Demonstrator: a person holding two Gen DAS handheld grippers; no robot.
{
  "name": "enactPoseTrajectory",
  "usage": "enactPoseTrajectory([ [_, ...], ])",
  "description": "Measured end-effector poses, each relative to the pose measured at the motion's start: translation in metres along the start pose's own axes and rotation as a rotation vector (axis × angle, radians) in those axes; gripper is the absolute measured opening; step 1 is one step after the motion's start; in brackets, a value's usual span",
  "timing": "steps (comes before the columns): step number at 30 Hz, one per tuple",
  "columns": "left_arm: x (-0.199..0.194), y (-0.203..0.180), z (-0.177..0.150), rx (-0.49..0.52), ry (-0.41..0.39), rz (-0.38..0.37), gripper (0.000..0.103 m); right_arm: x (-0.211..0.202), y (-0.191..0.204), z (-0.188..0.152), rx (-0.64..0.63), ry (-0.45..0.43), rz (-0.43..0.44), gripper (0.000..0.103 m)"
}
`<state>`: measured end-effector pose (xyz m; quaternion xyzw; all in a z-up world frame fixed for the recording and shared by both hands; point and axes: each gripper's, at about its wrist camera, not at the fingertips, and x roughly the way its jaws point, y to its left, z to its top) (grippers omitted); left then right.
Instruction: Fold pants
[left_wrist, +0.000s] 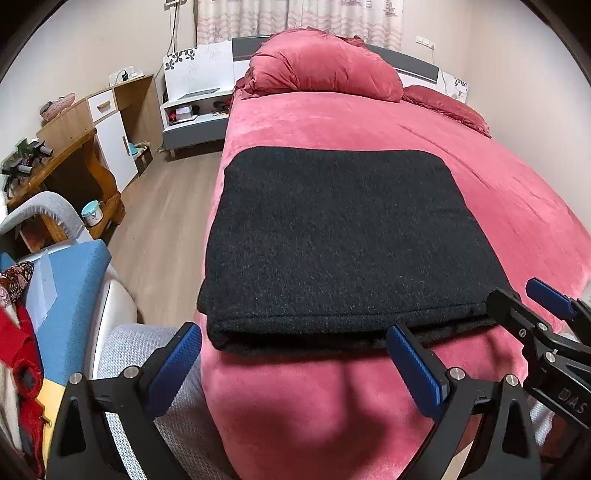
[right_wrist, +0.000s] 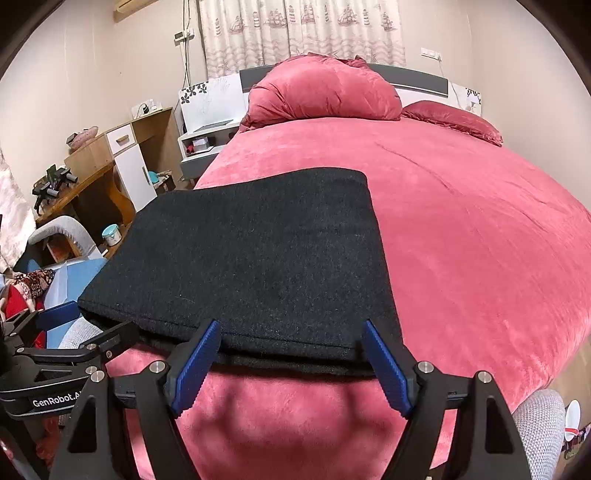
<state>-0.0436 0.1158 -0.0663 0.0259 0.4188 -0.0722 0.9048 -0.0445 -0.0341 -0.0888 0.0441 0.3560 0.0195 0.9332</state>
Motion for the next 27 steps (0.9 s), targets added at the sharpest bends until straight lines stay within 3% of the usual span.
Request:
enactPoseTrajectory([
  [27,0.0030,-0.0023,-0.0019,0.001,0.005,-0.004,0.101,0.0062,0.0030,-0.0018,0.003,0.020,0.005,0.080],
])
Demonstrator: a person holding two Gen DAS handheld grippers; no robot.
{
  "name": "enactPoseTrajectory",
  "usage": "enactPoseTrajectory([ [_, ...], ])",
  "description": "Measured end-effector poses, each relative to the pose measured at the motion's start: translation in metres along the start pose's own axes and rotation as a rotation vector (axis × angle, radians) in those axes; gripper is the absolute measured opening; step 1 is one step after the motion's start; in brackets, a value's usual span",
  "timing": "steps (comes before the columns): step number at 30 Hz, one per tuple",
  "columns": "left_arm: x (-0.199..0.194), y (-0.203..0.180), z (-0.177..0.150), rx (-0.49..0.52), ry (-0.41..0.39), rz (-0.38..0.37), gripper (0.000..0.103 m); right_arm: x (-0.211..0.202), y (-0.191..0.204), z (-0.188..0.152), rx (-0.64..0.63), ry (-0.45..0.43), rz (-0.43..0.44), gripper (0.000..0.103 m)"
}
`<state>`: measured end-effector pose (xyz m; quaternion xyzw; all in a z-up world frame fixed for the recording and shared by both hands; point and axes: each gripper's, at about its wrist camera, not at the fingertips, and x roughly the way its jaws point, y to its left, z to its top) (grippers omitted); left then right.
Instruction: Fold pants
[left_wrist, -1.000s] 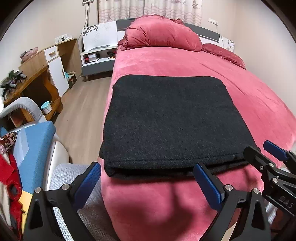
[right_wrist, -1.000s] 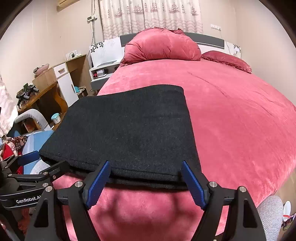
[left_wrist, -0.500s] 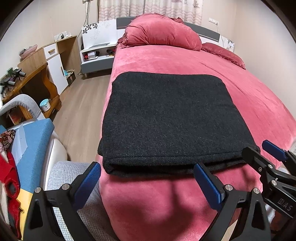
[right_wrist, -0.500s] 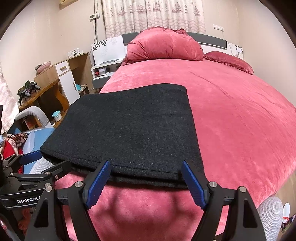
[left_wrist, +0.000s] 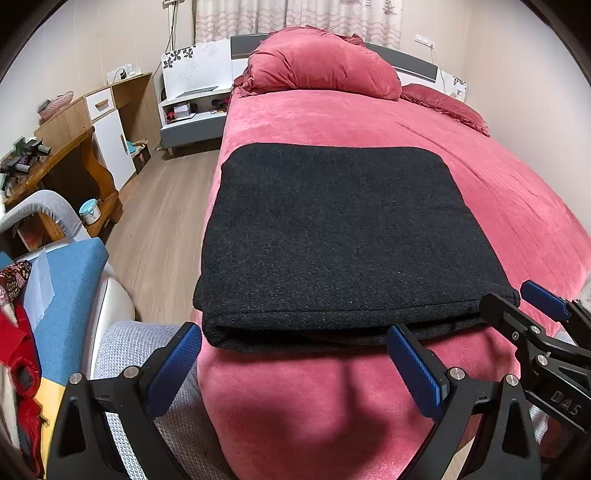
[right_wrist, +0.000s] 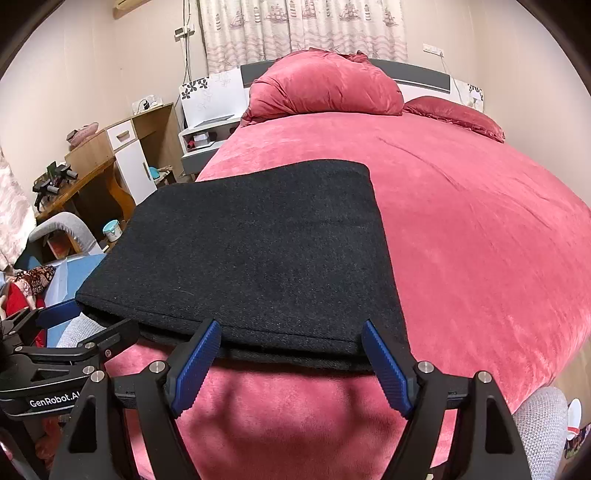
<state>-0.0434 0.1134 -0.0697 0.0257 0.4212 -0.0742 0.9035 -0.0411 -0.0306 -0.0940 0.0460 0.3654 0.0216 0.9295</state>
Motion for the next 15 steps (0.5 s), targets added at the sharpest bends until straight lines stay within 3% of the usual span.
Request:
enactPoseTrajectory([
  [15,0.0003,0.0016,0.0003,0.001,0.006,0.003,0.101,-0.0019,-0.0021,-0.0009,0.002,-0.005,0.005,0.080],
])
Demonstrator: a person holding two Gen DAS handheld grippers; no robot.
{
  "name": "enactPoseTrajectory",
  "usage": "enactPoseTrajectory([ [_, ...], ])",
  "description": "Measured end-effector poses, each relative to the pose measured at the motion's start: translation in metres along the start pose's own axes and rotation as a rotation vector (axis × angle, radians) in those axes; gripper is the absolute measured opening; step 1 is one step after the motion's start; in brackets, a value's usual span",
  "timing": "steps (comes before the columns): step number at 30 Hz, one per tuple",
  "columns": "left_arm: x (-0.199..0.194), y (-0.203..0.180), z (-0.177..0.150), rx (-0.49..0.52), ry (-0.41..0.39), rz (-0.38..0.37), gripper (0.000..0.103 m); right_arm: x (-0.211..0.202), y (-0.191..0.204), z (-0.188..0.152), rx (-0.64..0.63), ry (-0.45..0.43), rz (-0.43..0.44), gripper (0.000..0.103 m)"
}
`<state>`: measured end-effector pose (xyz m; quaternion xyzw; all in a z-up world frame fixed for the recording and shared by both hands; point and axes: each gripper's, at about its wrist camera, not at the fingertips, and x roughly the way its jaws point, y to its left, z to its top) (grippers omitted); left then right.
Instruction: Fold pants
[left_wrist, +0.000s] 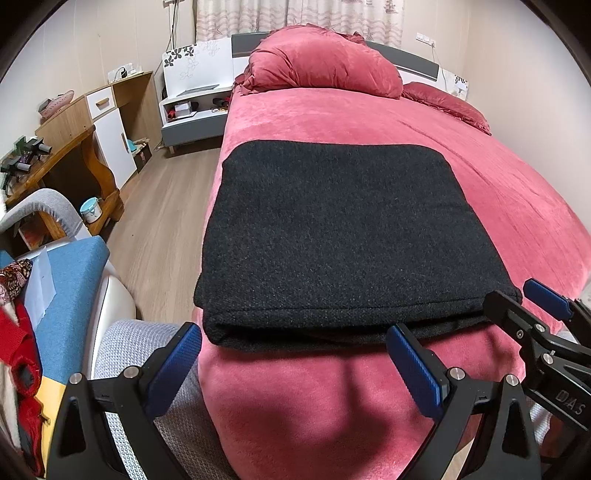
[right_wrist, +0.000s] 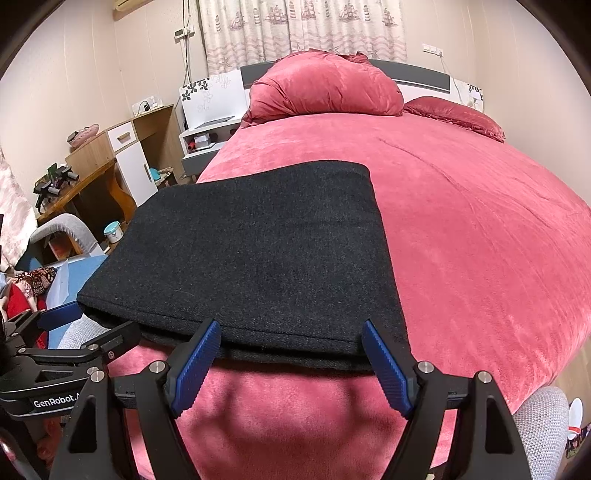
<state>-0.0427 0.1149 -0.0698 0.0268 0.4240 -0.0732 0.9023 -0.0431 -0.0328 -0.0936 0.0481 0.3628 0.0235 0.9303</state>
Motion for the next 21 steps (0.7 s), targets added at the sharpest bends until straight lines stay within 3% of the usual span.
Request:
enactPoseTrajectory([
  [21,-0.0053,-0.0031,-0.0006,0.005,-0.028,0.036,0.101,-0.0023,-0.0066,-0.0005,0.005,-0.005,0.017,0.080],
])
